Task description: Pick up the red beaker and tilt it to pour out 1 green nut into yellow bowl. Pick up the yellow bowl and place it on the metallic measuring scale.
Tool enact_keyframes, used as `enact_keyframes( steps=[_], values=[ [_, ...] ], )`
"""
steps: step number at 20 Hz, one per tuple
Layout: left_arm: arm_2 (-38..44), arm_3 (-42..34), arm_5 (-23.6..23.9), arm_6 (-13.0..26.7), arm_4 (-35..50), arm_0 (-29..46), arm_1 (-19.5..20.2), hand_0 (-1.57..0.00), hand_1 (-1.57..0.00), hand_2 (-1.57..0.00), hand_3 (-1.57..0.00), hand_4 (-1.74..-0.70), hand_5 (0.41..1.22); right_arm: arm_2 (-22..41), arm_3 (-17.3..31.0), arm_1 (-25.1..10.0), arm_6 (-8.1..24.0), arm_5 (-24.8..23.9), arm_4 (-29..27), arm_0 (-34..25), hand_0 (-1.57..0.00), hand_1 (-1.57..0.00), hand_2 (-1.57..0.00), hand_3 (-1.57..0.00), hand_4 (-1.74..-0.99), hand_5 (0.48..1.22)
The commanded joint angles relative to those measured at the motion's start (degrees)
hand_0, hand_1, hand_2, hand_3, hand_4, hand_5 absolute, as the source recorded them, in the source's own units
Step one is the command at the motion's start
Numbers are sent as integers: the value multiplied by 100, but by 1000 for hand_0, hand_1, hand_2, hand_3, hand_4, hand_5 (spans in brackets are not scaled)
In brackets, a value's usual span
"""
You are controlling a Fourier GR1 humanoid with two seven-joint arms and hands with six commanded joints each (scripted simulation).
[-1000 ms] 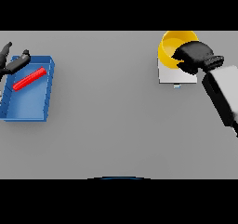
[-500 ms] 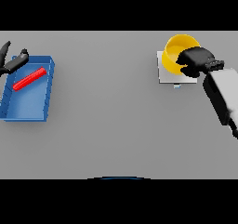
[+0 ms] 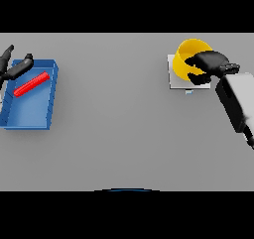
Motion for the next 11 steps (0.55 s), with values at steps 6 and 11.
enact_keyframes(
  steps=[6,11],
  values=[
    [-19,60,-39,57,0,-35,-18,1,1,1,1,-835,752,94,17,-20,-25,116,71,-21,-198,-194,-153,-131,-1435,817],
    [19,21,-71,50,33,-56,38,1,1,1,1,-833,760,140,-24,-80,78,266,92,54,-64,-63,-50,-42,-1390,779]
  ],
)
